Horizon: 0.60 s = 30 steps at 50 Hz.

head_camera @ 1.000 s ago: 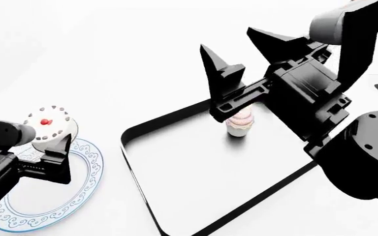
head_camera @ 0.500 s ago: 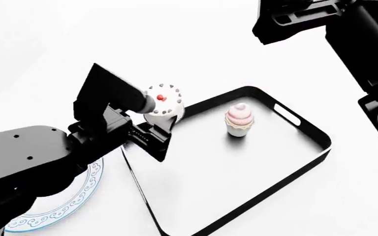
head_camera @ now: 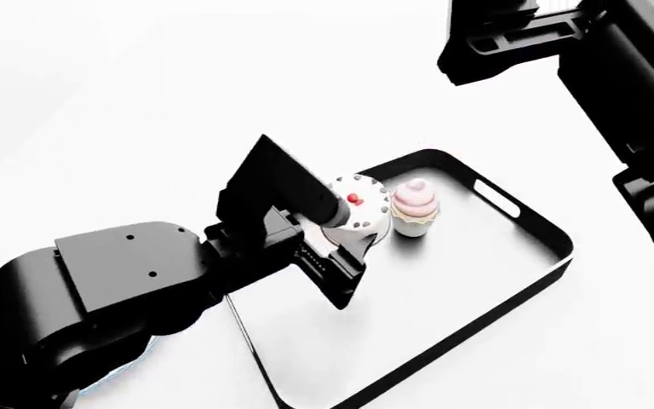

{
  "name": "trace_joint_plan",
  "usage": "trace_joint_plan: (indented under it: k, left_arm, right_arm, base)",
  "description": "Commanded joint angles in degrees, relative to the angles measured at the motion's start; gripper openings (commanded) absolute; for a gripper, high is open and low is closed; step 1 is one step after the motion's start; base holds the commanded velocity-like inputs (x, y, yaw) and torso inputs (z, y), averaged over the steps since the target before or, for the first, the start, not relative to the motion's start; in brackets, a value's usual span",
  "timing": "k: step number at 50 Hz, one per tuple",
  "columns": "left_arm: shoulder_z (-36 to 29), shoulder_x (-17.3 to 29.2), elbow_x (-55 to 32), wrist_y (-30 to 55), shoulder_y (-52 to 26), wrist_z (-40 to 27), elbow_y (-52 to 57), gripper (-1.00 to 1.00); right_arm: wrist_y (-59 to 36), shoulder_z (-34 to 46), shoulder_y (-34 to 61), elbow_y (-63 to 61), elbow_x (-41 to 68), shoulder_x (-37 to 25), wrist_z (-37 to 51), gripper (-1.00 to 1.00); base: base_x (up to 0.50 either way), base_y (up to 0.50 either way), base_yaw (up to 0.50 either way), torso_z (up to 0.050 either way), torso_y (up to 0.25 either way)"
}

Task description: Move the dessert items from the plate to the tray.

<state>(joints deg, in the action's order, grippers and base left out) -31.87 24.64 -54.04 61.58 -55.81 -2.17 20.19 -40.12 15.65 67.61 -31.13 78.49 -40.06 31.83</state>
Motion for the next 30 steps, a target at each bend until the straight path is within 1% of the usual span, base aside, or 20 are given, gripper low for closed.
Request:
trace_joint_plan:
  k: [1,14,21,25,27,29,30]
  left_arm:
    - [-0.30,0.68,-0.15,0.21,0.21,-0.65,-0.32,-1.00]
    - [-0.97,2.19,-0.48,1.51,1.44,-1.39,-0.42,-1.00]
    - [-1.93,2.59,-0.37,2.04,1.50,-1.35,-0.04,-1.00]
    - [-3.48,3.20,1.10,1.29,1.44,-0.62,0.73,-1.00]
    - [-4.78,3.68,2.26,0.68,1.33,0.13,1.32,-1.00]
    - [-4.42,3.58,1.94,0.72,1.43,-0.09,1.10,-1.00]
    - [-4.20,3.51,1.78,0.79,1.42,-0.26,0.88,-1.00]
  right_arm:
    - [0.40,0.82,-1.08,1.00,-1.22,0.49,-1.10,1.00]
    - [0.79,0.79,-1.92,0.76,-1.21,0.28,-1.33,1.00]
    - [1.00,0.65,-2.36,0.62,-1.05,0.04,-1.47,1.00]
    - [1.09,0.58,-2.58,0.50,-0.95,-0.10,-1.47,1.00]
    - [1.13,0.57,-2.68,0.48,-0.93,-0.12,-1.47,1.00]
    - [1.16,0.60,-2.73,0.49,-0.93,-0.11,-1.48,1.00]
    - [1.17,0.63,-2.74,0.49,-0.94,-0.09,-1.49,1.00]
  base:
    - [0.00,0.00,0.00,0.000,0.000]
    - [0.00,0.00,0.00,0.000,0.000]
    - [0.00,0.00,0.00,0.000,0.000]
    - [0.00,0.00,0.00,0.000,0.003]
    - [0.00,0.00,0.00,0.000,-0.173]
    - [0.00,0.00,0.00,0.000,-0.250]
    - [0.00,0.00,0.00,0.000,0.000]
